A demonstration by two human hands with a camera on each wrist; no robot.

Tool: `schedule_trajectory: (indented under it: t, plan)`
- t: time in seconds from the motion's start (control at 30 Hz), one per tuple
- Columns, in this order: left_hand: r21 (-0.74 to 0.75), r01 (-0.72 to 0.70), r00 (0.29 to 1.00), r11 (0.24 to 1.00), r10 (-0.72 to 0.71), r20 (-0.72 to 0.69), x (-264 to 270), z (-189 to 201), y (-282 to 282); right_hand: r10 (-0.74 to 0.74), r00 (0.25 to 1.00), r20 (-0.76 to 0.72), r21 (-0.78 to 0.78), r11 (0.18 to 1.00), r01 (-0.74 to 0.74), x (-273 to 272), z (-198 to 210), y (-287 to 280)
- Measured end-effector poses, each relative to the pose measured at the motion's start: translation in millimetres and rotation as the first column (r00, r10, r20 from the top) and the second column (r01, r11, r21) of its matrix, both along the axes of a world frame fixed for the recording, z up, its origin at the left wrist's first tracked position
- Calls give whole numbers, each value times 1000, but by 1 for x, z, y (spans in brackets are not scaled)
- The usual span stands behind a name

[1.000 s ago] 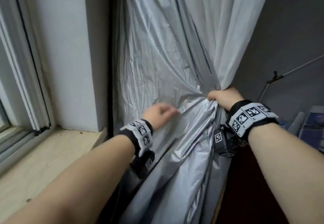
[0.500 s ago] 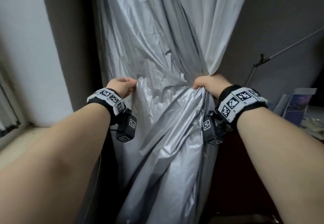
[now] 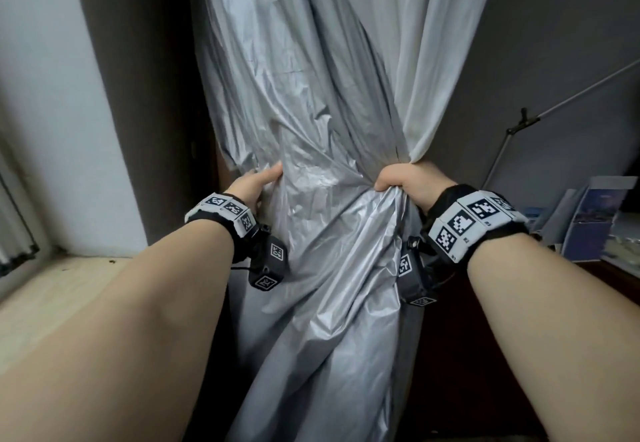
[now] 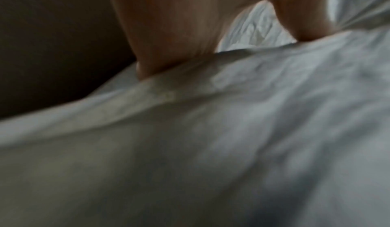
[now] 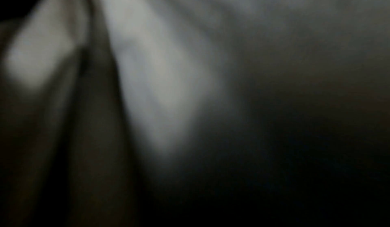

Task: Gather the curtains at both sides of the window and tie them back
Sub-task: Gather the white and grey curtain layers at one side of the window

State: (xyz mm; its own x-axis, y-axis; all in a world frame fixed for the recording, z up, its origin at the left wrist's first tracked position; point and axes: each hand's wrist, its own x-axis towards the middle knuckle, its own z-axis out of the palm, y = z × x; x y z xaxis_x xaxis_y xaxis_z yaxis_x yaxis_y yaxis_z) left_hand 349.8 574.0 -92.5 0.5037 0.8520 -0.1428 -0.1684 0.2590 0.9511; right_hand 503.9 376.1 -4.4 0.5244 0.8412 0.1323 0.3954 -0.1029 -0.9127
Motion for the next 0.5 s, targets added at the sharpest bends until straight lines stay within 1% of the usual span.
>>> schedule_trajectory:
  t: [0.03,0.1,0.13,0.2,0.27,0.33,0.37,0.43,0.5]
  plan:
    - [12,-4,1000,1000,4,13,6,0,2,-1,1000,-14,4,1000,1,0,-1,1]
    - [117,-97,995,988,100,-13,13,2,7,-14,999,-38,3,1000,14,3,-1,5]
    - [177,-156,984,972,167,-54,13,6,5,-20,999,-44,-1,1000,20,5,0,7]
    - [311,-201,953,929,258,-156,7,11,2,-36,999,-33,-6,999,36,10,2,10]
    - [464,-225,895,857,370,-248,-5,12,6,-56,998,-20,7,998,57,14,4,15]
    - [596,-195,818,779,464,-339,-26,15,10,-61,998,-19,24,998,62,15,5,23]
    - [641,-190,784,744,508,-357,-36,17,11,-62,998,-12,29,998,62,14,6,27]
    - [684,-210,745,698,568,-351,-55,16,15,-78,997,16,39,996,77,11,5,38]
    - [702,-236,706,672,615,-351,-74,15,14,-115,993,41,43,993,113,7,4,50]
